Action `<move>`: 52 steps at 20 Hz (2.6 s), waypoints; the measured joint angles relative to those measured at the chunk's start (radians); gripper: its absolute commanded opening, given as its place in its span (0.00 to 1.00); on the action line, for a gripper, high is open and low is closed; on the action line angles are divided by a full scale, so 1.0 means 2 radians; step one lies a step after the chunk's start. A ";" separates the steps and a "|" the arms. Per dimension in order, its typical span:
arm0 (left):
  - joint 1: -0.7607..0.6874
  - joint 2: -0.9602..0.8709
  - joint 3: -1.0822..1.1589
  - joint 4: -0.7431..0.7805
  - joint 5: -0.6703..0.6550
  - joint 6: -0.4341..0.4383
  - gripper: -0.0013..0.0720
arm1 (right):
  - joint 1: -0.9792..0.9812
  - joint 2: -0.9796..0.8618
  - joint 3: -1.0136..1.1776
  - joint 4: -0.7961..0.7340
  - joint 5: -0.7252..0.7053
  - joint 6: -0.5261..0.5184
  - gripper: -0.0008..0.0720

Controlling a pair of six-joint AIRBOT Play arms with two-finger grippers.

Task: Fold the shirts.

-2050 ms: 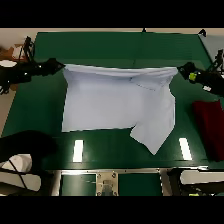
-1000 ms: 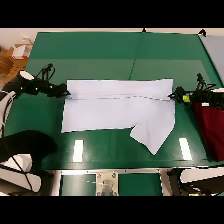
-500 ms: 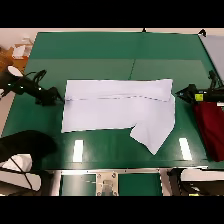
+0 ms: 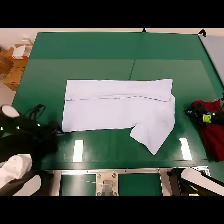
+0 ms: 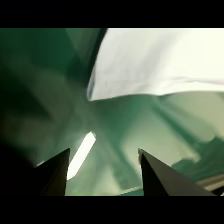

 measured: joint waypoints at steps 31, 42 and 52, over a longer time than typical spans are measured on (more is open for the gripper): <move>-0.154 0.062 -0.150 -0.462 0.437 0.138 0.05 | 0.089 0.004 -0.164 0.010 0.003 0.082 0.55; -0.154 0.062 -0.127 -0.430 0.378 0.158 0.05 | 0.119 0.052 -0.162 -0.003 0.010 0.105 0.03; -0.154 0.081 0.024 -0.097 0.238 -0.032 0.05 | 0.120 0.170 -0.077 -0.117 0.068 0.221 0.03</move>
